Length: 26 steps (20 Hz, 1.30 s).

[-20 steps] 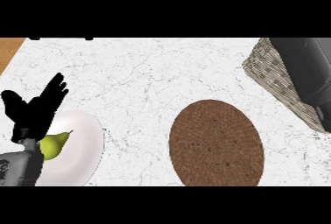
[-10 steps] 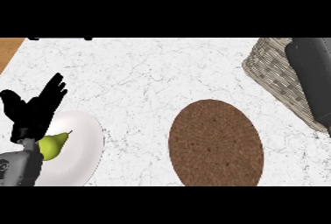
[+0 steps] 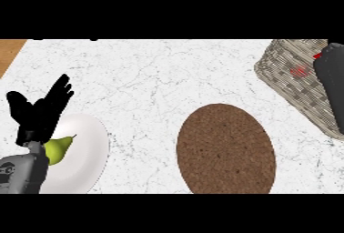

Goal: Pick the can from the placemat and place it in the basket

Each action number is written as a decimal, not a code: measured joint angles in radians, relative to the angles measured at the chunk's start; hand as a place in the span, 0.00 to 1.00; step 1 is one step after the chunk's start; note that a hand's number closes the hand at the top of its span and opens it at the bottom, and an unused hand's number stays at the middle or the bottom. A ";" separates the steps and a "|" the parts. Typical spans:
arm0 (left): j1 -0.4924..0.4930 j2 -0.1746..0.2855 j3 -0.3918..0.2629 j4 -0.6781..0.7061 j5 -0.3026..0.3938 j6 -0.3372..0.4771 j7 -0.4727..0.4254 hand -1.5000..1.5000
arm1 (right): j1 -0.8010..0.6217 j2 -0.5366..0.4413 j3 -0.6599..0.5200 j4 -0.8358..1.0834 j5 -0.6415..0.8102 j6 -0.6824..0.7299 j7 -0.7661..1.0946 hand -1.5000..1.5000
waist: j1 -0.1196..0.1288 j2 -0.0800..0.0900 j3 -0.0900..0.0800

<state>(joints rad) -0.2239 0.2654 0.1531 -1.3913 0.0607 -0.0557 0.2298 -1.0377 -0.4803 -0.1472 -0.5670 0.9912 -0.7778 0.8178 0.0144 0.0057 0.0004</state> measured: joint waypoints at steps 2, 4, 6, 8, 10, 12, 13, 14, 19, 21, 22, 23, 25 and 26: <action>-0.002 -0.003 0.001 0.009 -0.005 0.002 -0.011 0.50 | 0.002 -0.008 -0.015 -0.003 -0.029 -0.007 -0.051 0.00 | -0.001 0.000 0.000; 0.003 -0.008 -0.005 -0.004 -0.011 0.006 -0.003 0.50 | 0.006 -0.011 -0.032 -0.005 -0.058 -0.021 -0.101 0.00 | 0.000 -0.001 0.000; 0.008 -0.006 -0.003 -0.015 -0.008 0.002 0.004 0.50 | 0.000 -0.017 -0.049 -0.009 -0.071 -0.036 -0.124 0.00 | 0.001 -0.001 0.000; 0.009 -0.003 0.000 -0.012 -0.006 -0.002 0.007 0.50 | 0.003 -0.021 -0.071 -0.029 -0.081 -0.067 -0.129 0.00 | -0.002 -0.002 0.000; 0.016 -0.003 0.004 -0.008 -0.004 -0.003 0.003 0.50 | 0.016 -0.031 -0.106 -0.064 -0.105 -0.108 -0.137 0.00 | -0.008 -0.004 0.000; 0.028 0.003 0.013 -0.016 0.001 -0.007 0.000 0.50 | 0.031 -0.034 -0.138 -0.109 -0.125 -0.144 -0.135 0.00 | -0.013 -0.008 0.000; 0.034 0.002 0.012 -0.016 -0.004 -0.003 -0.002 0.50 | 0.041 -0.042 -0.155 -0.137 -0.138 -0.154 -0.136 0.00 | -0.019 -0.010 0.000; 0.036 0.002 0.015 -0.015 -0.004 -0.001 -0.003 0.50 | 0.058 -0.045 -0.171 -0.170 -0.153 -0.163 -0.136 0.00 | -0.025 -0.012 0.000; 0.061 0.007 0.030 -0.029 0.000 0.004 0.005 0.50 | 0.212 -0.074 -0.231 -0.400 -0.262 -0.139 -0.121 0.00 | -0.056 -0.022 -0.001; 0.068 0.013 0.041 -0.026 0.005 0.003 0.001 0.50 | 0.304 -0.077 -0.246 -0.516 -0.324 -0.102 -0.118 0.00 | -0.066 -0.025 -0.001; 0.066 0.012 0.043 -0.024 0.005 0.006 0.003 0.50 | 0.350 -0.081 -0.249 -0.573 -0.346 -0.074 -0.109 0.00 | -0.071 -0.025 -0.001; 0.073 0.014 0.049 -0.023 0.007 0.005 0.000 0.50 | 0.404 -0.079 -0.252 -0.626 -0.374 -0.049 -0.110 0.00 | -0.078 -0.027 -0.001; 0.081 0.018 0.053 -0.034 0.009 0.005 0.006 0.50 | 0.508 -0.081 -0.266 -0.732 -0.436 0.009 -0.107 0.00 | -0.084 -0.028 -0.001; 0.086 0.019 0.054 -0.042 0.010 0.006 0.007 0.50 | 0.559 -0.088 -0.276 -0.791 -0.463 0.039 -0.100 0.00 | -0.084 -0.028 -0.001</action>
<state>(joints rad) -0.1381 0.2841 0.2071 -1.4336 0.0702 -0.0501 0.2371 -0.4787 -0.5685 -0.4234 -1.3575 0.5285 -0.7383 0.7182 -0.0693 -0.0223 -0.0001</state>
